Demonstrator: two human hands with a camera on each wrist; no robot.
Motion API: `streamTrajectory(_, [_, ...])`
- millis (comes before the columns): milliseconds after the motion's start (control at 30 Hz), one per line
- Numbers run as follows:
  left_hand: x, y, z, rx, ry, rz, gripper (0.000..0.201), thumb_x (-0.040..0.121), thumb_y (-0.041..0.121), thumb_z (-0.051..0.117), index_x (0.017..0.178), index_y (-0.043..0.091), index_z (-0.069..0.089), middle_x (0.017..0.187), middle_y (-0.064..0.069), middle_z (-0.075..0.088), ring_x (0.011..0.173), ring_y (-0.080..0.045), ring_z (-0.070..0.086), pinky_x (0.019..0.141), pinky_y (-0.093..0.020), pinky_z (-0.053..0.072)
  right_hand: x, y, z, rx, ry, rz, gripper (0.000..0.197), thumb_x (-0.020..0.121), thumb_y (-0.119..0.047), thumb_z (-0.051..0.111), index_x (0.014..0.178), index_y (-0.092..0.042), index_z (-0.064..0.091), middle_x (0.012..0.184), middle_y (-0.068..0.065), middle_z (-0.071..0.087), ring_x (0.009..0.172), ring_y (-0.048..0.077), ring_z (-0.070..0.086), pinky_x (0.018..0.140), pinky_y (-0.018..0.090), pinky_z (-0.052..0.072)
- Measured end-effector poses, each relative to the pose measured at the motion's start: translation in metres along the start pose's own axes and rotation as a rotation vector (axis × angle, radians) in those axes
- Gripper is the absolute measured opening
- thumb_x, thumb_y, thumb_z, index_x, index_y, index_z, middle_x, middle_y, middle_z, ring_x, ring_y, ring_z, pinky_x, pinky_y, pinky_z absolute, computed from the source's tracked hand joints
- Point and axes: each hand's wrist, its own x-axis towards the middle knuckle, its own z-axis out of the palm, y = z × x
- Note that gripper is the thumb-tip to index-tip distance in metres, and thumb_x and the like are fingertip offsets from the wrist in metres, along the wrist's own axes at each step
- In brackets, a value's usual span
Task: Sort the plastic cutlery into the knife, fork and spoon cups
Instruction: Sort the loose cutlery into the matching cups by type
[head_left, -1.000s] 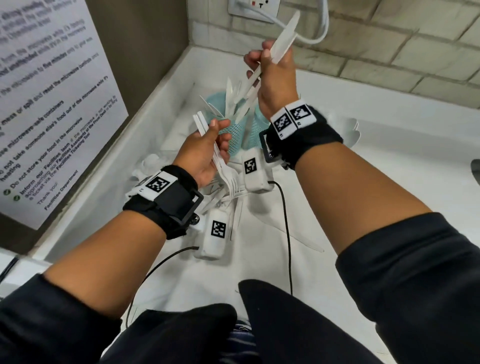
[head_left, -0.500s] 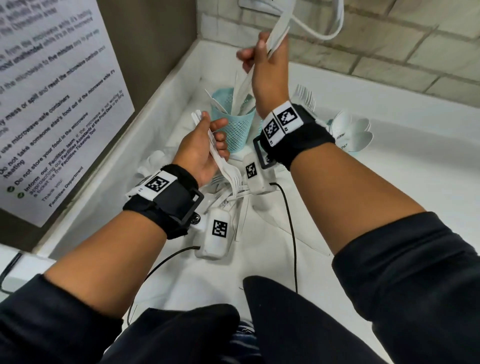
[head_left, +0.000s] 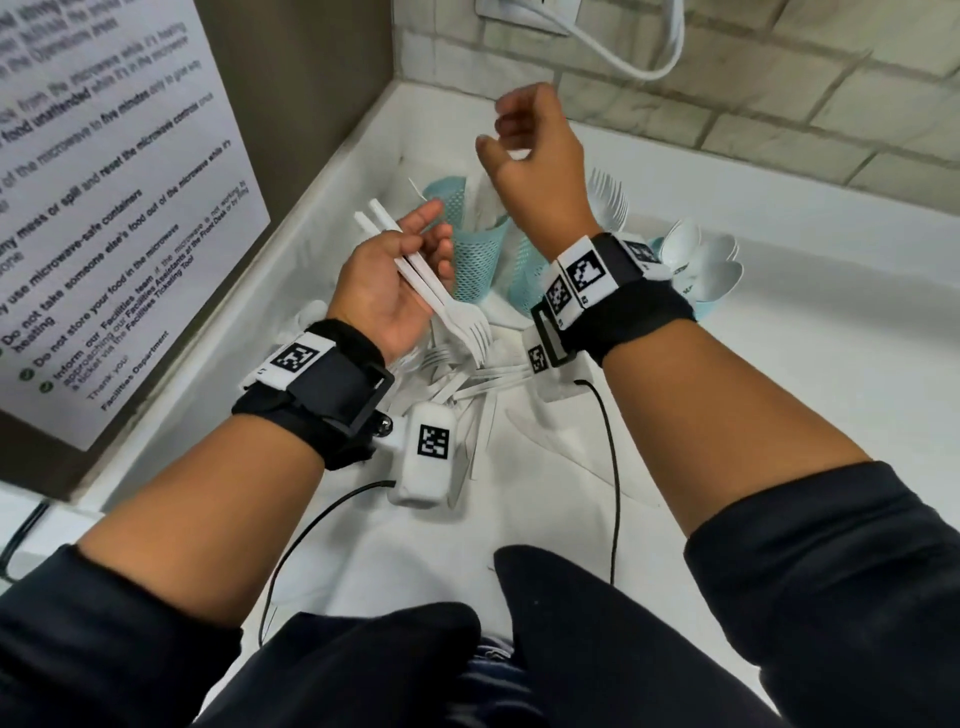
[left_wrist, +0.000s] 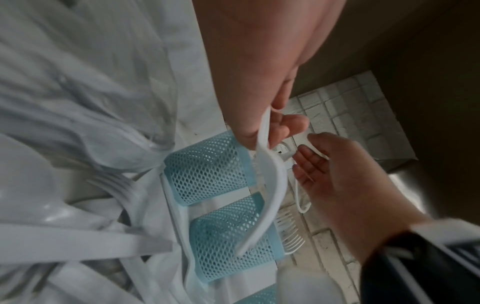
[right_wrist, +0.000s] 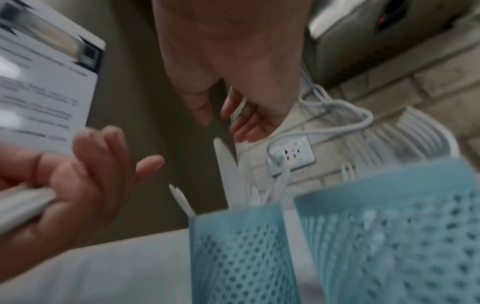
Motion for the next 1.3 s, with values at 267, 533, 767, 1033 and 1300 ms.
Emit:
streamTrajectory(267, [0.000,-0.002,0.011,-0.170,0.018,0.055,0.033,0.091,-0.002,0.028,0.086,0.011,0.058,0.066,-0.004,0.062,0.057,-0.011,0.057,0.059,-0.020,0.045,-0.029,-0.021,-0.042,-0.490,-1.023,0.427,0.036,0.087,-0.044,0.058,0.101,-0.012,0.064,0.093,0.001,0.066,0.084,0.009,0.064,0.079,0.025,0.054])
streamTrajectory(533, [0.000,-0.010,0.010,-0.035,0.070,0.027,0.017,0.099,0.013,0.041,0.090,0.010,0.055,0.075,-0.005,0.068,0.068,-0.018,0.070,0.067,-0.035,0.059,-0.039,-0.003,-0.070,-0.145,-0.844,0.637,0.016,0.089,-0.025,0.060,0.076,-0.016,0.059,0.060,-0.001,0.062,0.054,0.007,0.059,0.052,0.017,0.044])
streamTrajectory(767, [-0.003,-0.024,0.020,0.191,0.019,-0.012,0.009,0.090,-0.002,0.053,0.086,0.004,0.060,0.072,-0.006,0.073,0.067,-0.018,0.071,0.057,-0.019,0.056,-0.029,0.002,-0.091,0.244,-0.083,0.618,0.012,0.083,-0.002,0.066,0.075,-0.008,0.059,0.053,0.002,0.055,0.038,0.005,0.047,0.038,0.014,0.040])
streamTrajectory(1033, [-0.001,-0.028,0.010,0.752,0.094,0.045,0.014,0.089,0.003,0.058,0.079,0.012,0.061,0.077,-0.004,0.065,0.067,-0.011,0.062,0.068,-0.018,0.054,-0.003,-0.005,-0.120,-0.063,0.304,0.216,0.014,0.084,-0.016,0.054,0.071,-0.022,0.053,0.071,-0.009,0.054,0.062,0.004,0.050,0.061,0.018,0.043])
streamTrajectory(1300, [0.008,-0.022,-0.009,0.985,0.212,0.019,0.017,0.088,0.004,0.056,0.079,0.017,0.061,0.082,0.000,0.059,0.072,-0.010,0.052,0.076,-0.023,0.049,-0.005,0.020,-0.097,-0.489,0.219,-0.072,0.016,0.091,-0.009,0.044,0.097,-0.006,0.059,0.103,0.014,0.060,0.087,0.017,0.052,0.072,0.020,0.036])
